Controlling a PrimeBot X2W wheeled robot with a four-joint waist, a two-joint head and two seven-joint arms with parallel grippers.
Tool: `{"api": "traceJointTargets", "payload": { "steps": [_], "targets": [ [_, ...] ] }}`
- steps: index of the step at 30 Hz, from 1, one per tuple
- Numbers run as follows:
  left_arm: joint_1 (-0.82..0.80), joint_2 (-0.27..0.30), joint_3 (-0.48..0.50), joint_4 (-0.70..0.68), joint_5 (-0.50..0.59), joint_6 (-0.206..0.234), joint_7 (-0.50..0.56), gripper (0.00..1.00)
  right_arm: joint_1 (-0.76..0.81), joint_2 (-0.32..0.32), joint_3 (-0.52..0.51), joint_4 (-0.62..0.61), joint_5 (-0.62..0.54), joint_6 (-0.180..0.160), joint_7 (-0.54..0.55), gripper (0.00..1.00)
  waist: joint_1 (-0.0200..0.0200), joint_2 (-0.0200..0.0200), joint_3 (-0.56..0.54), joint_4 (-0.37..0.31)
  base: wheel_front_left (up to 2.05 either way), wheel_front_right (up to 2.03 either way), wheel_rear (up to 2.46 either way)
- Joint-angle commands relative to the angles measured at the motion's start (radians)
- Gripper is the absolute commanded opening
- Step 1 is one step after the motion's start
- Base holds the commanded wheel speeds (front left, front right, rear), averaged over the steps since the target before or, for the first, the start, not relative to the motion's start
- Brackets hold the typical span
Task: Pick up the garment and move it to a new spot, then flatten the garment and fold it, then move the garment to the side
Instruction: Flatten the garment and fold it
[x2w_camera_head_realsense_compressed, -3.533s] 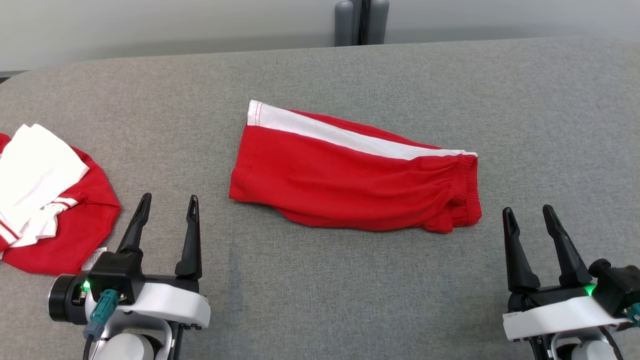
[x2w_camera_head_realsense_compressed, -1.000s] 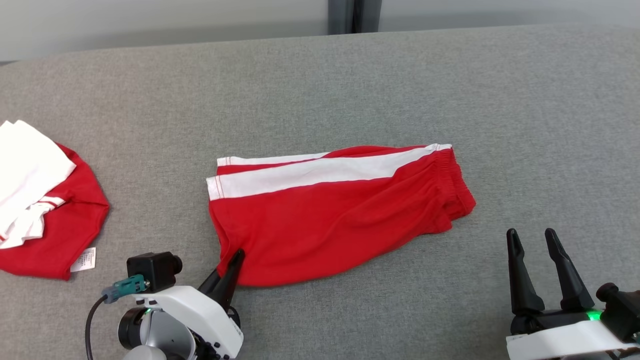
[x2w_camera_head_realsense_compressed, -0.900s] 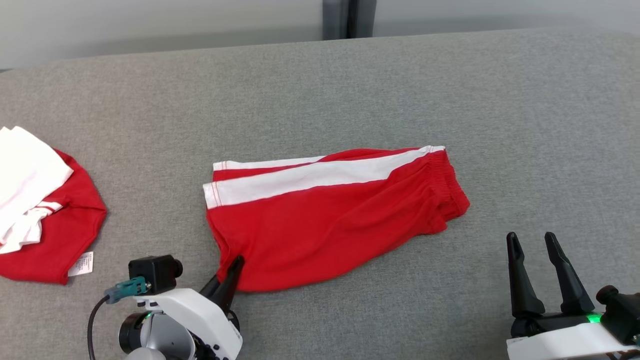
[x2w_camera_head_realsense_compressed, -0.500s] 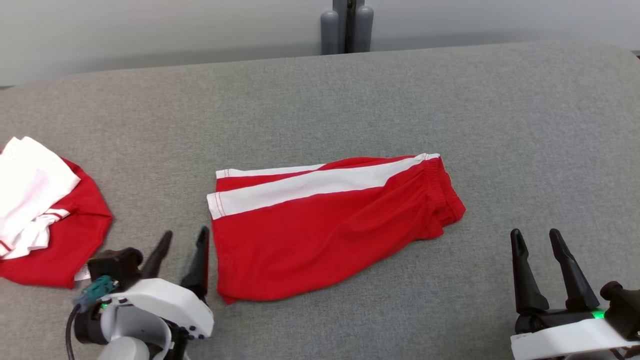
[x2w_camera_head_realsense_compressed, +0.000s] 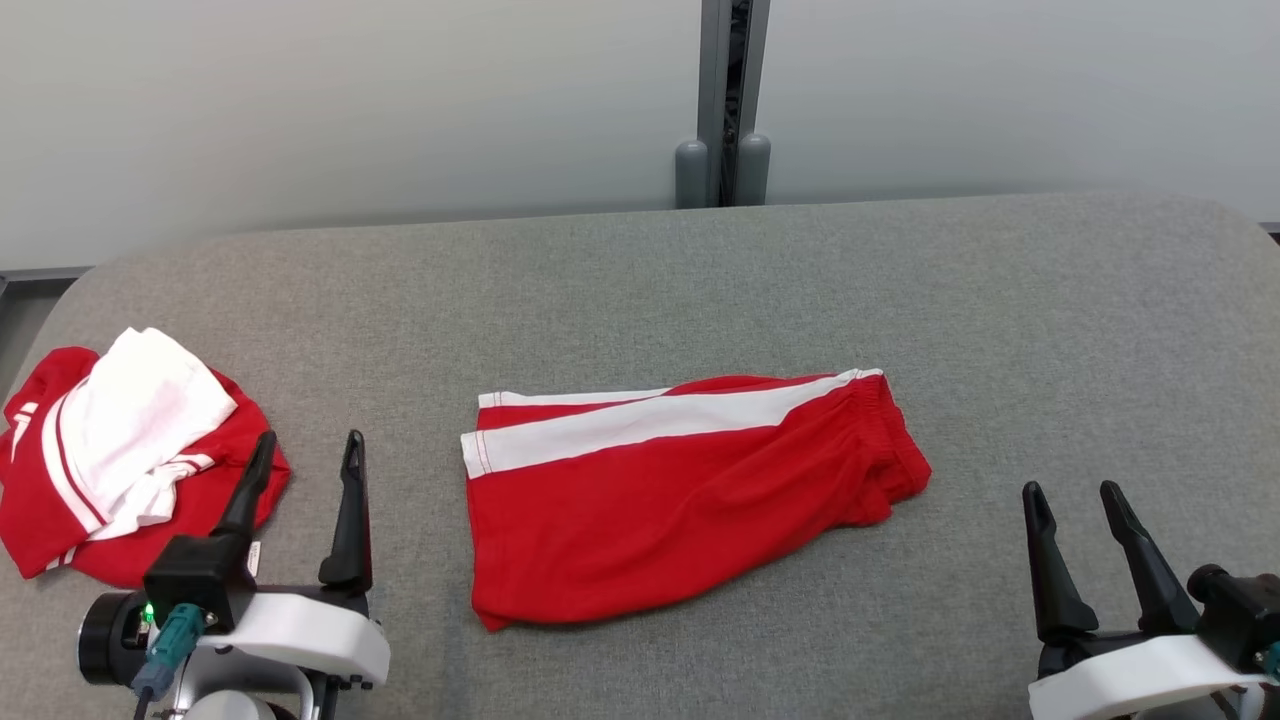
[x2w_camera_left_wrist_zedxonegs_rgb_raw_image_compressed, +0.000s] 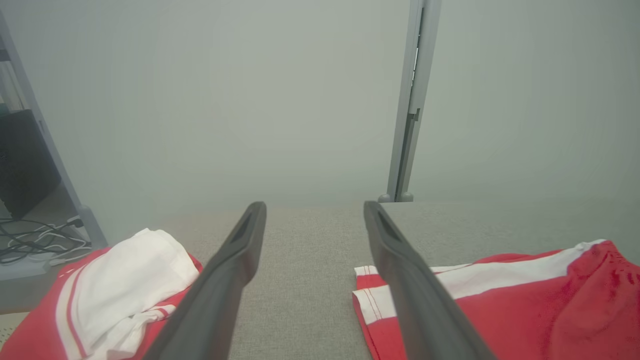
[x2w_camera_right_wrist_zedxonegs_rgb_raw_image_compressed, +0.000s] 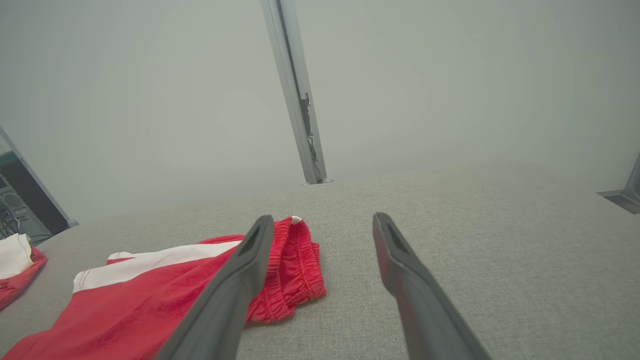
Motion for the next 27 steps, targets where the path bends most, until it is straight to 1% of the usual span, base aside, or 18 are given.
{"api": "traceJointTargets", "payload": {
  "steps": [1,3,7,19,24,27],
  "targets": [
    [0.019,0.007,-0.007,0.012,0.013,0.006,-0.008,1.00,0.015,0.002,-0.008,0.003,-0.004,0.000,0.009,1.00,0.0000,-0.0001,-0.019,0.000,0.00,0.00,0.00],
    [0.046,0.004,-0.021,0.020,0.019,0.010,-0.013,1.00,0.045,0.008,-0.016,-0.003,-0.009,0.000,0.019,1.00,0.0000,-0.0001,-0.044,0.003,0.00,0.00,0.00],
    [0.072,0.000,-0.018,0.012,0.010,0.016,-0.021,1.00,0.062,0.017,-0.029,-0.016,-0.021,0.000,0.027,1.00,0.0000,-0.0001,-0.054,0.009,0.00,0.00,0.00],
    [0.053,-0.015,-0.010,0.022,0.007,0.015,-0.037,1.00,0.068,0.025,-0.045,-0.028,-0.027,0.000,0.032,1.00,0.0000,-0.0001,-0.053,0.032,0.00,0.00,0.00],
    [0.026,-0.037,0.014,0.039,-0.015,0.006,-0.045,1.00,0.071,0.028,-0.071,-0.022,-0.020,0.000,0.027,1.00,0.0000,-0.0001,-0.045,0.063,0.00,0.00,0.00],
    [0.011,-0.046,0.014,0.056,-0.006,-0.002,-0.047,1.00,0.061,0.028,-0.082,-0.008,-0.015,0.000,0.034,1.00,0.0000,-0.0001,-0.039,0.081,0.00,0.00,0.00]
  ]
}}
